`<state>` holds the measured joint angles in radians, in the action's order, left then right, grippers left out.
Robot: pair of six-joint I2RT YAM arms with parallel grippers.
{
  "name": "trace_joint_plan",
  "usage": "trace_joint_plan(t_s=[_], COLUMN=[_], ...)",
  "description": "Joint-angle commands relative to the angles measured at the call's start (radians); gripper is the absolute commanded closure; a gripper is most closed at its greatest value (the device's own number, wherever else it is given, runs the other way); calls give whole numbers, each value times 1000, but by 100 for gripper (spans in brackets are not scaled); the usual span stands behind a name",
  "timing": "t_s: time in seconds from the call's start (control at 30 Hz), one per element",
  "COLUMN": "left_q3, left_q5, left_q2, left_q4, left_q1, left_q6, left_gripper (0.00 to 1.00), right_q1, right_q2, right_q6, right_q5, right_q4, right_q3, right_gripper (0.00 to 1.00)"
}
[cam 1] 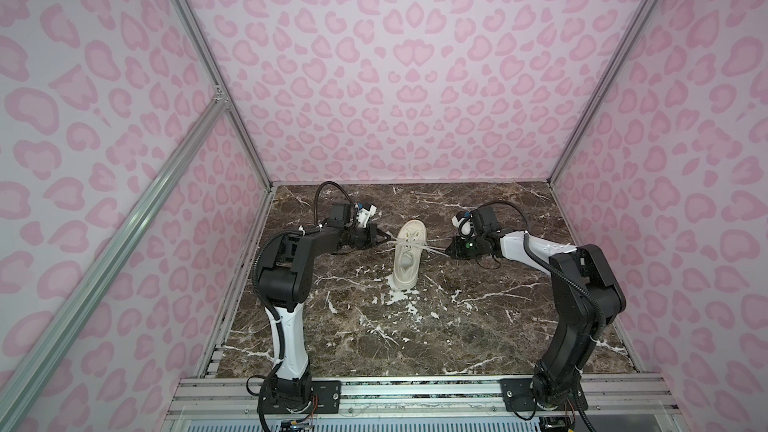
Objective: Tie the shoes
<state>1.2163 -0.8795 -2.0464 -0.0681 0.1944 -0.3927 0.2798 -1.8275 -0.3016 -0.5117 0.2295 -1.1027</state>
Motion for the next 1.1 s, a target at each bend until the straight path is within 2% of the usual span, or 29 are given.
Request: trace_joint_plan(t_s=[0.0, 0.23, 0.83, 1.07], left_q3=[3, -7, -24, -25], left_q5=[91, 86, 91, 89], left_q2=[12, 9, 18, 17], left_q4=[15, -25, -34, -39], left_q1=[-25, -13, -32, -34], left_q6=[40, 11, 9, 4], left_gripper=[97, 97, 97, 97], right_q1=[-29, 15, -49, -16], right_q2=[6, -25, -3, -19], right_q6=[23, 1, 22, -4], right_q5=[127, 114, 116, 101], right_q4=[126, 112, 112, 89], right_q3=[8, -8, 28, 21], right_gripper=[100, 100, 100, 100])
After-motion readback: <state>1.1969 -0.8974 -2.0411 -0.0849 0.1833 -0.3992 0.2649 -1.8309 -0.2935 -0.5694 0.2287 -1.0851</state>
